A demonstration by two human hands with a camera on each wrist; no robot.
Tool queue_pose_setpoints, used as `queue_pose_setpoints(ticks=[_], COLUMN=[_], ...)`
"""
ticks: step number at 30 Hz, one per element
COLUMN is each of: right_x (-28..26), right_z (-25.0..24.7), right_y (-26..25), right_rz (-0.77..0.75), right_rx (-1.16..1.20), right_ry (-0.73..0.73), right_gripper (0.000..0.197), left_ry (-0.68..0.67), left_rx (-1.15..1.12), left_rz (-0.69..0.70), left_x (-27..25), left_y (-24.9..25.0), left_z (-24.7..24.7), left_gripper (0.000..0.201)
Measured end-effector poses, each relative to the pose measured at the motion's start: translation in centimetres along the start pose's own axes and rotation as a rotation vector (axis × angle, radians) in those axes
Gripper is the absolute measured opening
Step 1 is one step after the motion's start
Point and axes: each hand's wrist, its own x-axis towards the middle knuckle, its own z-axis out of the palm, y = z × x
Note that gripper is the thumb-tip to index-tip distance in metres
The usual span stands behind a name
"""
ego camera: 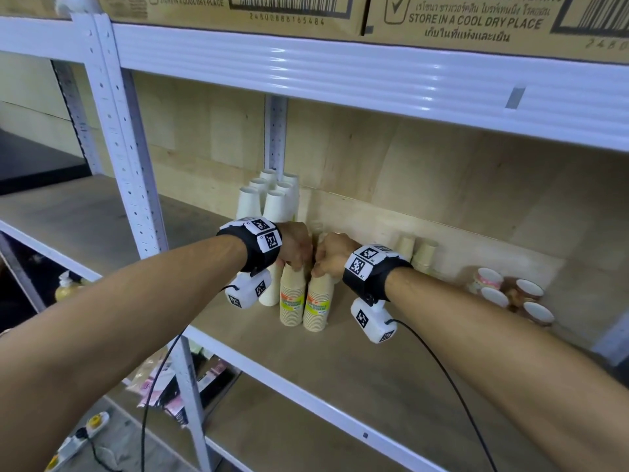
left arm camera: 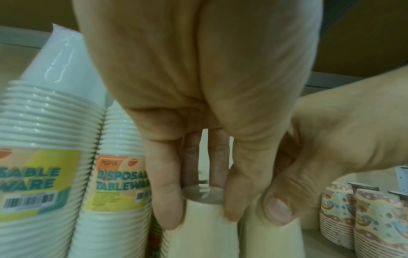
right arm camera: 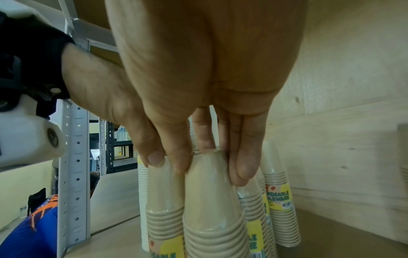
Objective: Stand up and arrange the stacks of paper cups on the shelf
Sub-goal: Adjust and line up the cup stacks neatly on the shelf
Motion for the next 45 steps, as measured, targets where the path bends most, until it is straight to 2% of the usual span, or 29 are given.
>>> queue_pose_setpoints(ticks=[4, 7, 11, 18, 21, 24, 29, 33, 36, 39, 43, 45], right_x=[-0.5, -1.3, -2.2, -3.8, -4.4, -4.8, -5.4, -5.4, -5.3, -5.0, -4.4, -4.1], right_z=[-0.5, -1.3, -2.3, -4.6, -5.2, -5.7, -6.2, -6.3, -6.4, -6.3, -6.2, -6.1], right_y=[0.3, 0.7, 2.3, 6.3, 8.2, 10.1, 12.7, 14.8, 15.9, 17.1, 18.3, 18.8], right_rz=[0.034, 0.022, 0.093, 0.225, 0.295, 0.352, 0.418, 0.463, 0.472, 0.478, 0.487, 0.495], right_rx=[0.017, 0.028, 0.030, -0.029, -0.036, -0.042, -0.043, -0.037, -0.031, -0.024, -0.010, 0.003], right_ry=[-0.021, -0.018, 0.028, 0.065, 0.107, 0.136, 0.158, 0.196, 0.200, 0.197, 0.211, 0.224], right_gripper=[0.027, 0.028, 0.029, 0.032, 0.028, 0.024, 0.032, 0.031, 0.029, 0.024, 0.026, 0.027], left_ry=[0.006, -0.025, -0.057, -0.009, 0.082, 0.152, 0.255, 0.259, 0.290, 0.299, 0.300, 0.290], left_rx=[0.048, -0.020, -0.167, -0.208, -0.165, -0.120, -0.052, 0.003, 0.035, 0.021, 0.029, 0.015], left_rz=[-0.014, -0.022, 0.035, 0.143, 0.167, 0.191, 0.202, 0.200, 0.191, 0.191, 0.185, 0.171], left_x=[-0.3, -0.2, -0.1, 1.3, 2.4, 4.0, 7.5, 10.9, 12.6, 14.6, 16.3, 17.1], left_y=[0.6, 1.1, 2.7, 6.8, 8.5, 9.9, 11.2, 11.9, 12.3, 12.6, 13.3, 13.5], left_z=[-0.1, -0.7, -1.8, -3.7, -4.3, -4.7, -4.9, -4.7, -4.4, -3.8, -3.3, -3.0], left_gripper=[0.034, 0.038, 0.033, 0.025, 0.023, 0.025, 0.027, 0.012, 0.016, 0.033, 0.015, 0.021])
